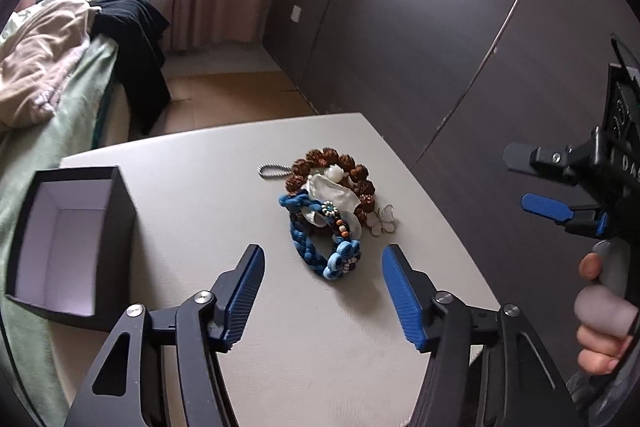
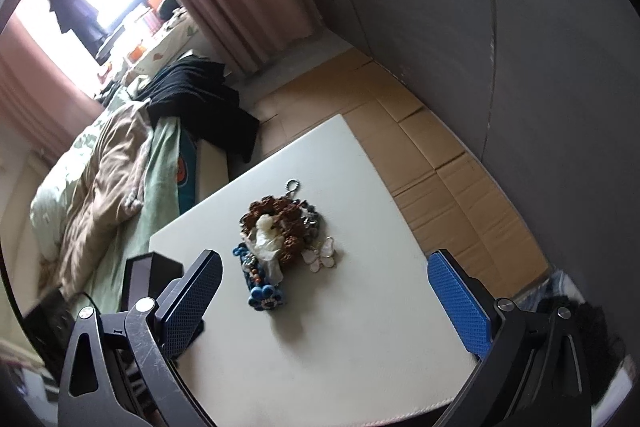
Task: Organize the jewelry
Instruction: 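Grasp the blue beaded bracelet with the left tool while the right tool grasps the white ribbon charm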
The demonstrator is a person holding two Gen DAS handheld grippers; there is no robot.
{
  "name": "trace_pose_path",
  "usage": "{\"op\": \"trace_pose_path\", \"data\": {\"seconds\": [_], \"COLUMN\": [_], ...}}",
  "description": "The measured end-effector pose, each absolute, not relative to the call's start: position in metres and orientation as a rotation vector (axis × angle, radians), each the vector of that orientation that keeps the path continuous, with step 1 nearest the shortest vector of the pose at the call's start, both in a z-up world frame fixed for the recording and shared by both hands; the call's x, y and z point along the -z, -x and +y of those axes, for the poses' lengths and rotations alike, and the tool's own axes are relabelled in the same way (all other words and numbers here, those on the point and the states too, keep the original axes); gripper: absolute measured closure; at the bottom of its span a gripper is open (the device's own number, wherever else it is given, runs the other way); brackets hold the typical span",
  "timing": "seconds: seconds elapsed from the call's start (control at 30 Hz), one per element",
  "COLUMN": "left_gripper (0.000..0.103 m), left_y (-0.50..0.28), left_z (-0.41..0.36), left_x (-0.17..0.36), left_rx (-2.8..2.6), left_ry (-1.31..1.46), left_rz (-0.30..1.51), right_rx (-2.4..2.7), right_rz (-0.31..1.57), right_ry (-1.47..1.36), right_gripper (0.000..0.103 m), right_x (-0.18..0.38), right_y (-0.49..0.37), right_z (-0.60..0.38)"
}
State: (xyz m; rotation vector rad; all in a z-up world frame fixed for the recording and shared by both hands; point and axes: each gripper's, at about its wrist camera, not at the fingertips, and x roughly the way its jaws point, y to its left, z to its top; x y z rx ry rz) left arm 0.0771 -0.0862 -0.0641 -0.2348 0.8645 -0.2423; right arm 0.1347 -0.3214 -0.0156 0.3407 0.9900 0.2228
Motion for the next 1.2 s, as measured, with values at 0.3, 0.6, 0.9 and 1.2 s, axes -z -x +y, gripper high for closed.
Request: {"op": "trace_pose_path", "data": {"seconds": [0.3, 0.6, 0.9, 1.2], "left_gripper": [0.058, 0.085, 0.090, 0.090], "left_y": [-0.099, -0.119, -0.105, -0.101], "left_z": [-0.111, -0.112, -0.083, -0.046], "left_x": [0.095, 0.117, 0.080, 0.062], "left_rx": [0.290, 0.313, 0.289, 0.224], "left_ry": [0.227, 0.225, 0.280, 0.345], "left_rz": [0.947, 1.016, 0.924, 0.880], "right_rx": [-0.235, -0.245, -0.367, -0.459], "right_rz": [1.029, 1.117, 1.171, 1.145], "right_ry": [-0.420, -0.425, -0.443, -0.386], "right_gripper": [0.005, 0.015, 0.036, 0.038], "right_x": [0.029, 0.055, 0.075, 0.077], "right_y": [-0.149, -0.166, -0.178, -0.185], "right_z": [-0.326, -0.317, -0.286, -0.238]}}
